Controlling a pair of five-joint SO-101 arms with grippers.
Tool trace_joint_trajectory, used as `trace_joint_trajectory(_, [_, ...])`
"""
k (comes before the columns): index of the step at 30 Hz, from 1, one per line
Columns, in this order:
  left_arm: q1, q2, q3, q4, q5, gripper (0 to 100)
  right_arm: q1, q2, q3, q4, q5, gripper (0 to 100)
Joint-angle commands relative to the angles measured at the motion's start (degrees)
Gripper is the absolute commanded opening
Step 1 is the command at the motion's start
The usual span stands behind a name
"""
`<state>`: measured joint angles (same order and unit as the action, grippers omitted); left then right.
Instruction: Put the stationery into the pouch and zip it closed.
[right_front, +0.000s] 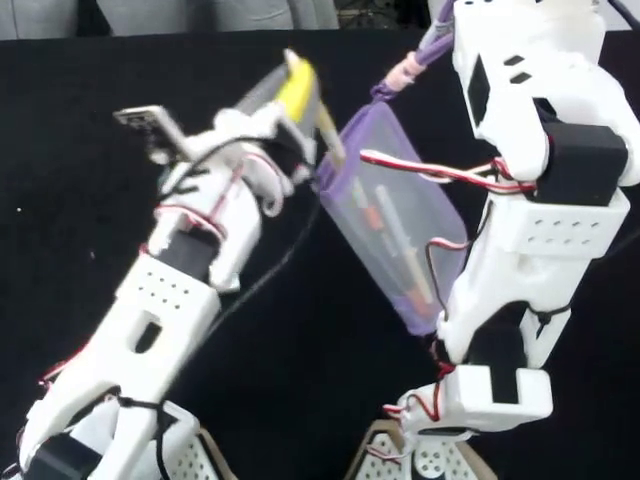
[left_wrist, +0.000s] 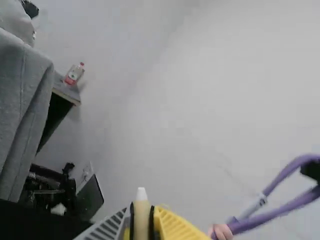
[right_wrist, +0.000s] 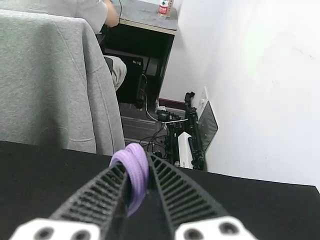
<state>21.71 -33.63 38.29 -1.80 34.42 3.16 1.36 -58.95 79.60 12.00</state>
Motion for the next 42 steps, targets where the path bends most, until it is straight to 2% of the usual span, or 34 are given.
trace_joint_trajectory(1, [4.70,-0.70,0.48,1.49,-3.16,6,0.79,-2.68,-2.07,0.09,0.35,1.1])
trace_joint_trajectory(5, [6.37,-1.05,-0.66,6.77,-6.24,16,0.79,-2.68,-1.98,0.09,2.46,1.1])
trace_joint_trajectory(9, [6.20,-1.05,-7.78,16.79,-6.42,16,0.79,-2.68,-1.98,0.09,2.46,1.1])
trace_joint_trajectory(14, [5.41,-1.05,-22.55,30.07,-16.62,16,0.79,-2.68,-1.98,0.09,2.46,1.1])
trace_joint_trajectory(19, [-1.36,-0.53,-39.78,44.57,-18.20,16,0.79,-2.68,-1.98,0.09,2.46,1.1])
trace_joint_trajectory(23, [-6.11,-1.05,-50.59,52.31,-18.37,16,0.79,-2.68,-1.98,0.09,2.46,1.1])
trace_joint_trajectory(26, [-12.09,-1.05,-59.65,57.93,-18.46,16,0.79,-2.68,-1.98,0.09,2.46,1.1])
trace_joint_trajectory(29, [-19.03,-0.44,-66.24,68.22,-18.64,16,0.88,-2.77,-2.15,0.18,2.46,1.1])
trace_joint_trajectory(31, [-22.20,-0.26,-65.36,75.69,-19.52,16,2.11,-2.77,-2.33,0.18,2.02,1.1])
trace_joint_trajectory(34, [-23.96,0.62,-56.13,80.70,-27.69,16,3.25,-2.77,-2.51,0.18,2.02,1.1])
trace_joint_trajectory(38, [-25.89,2.99,-39.34,79.21,-40.18,16,3.60,-2.86,-3.03,0.35,1.93,1.1])
trace_joint_trajectory(42, [-27.56,6.07,-24.13,72.79,-45.36,16,3.69,-2.86,-7.08,3.78,1.93,1.1])
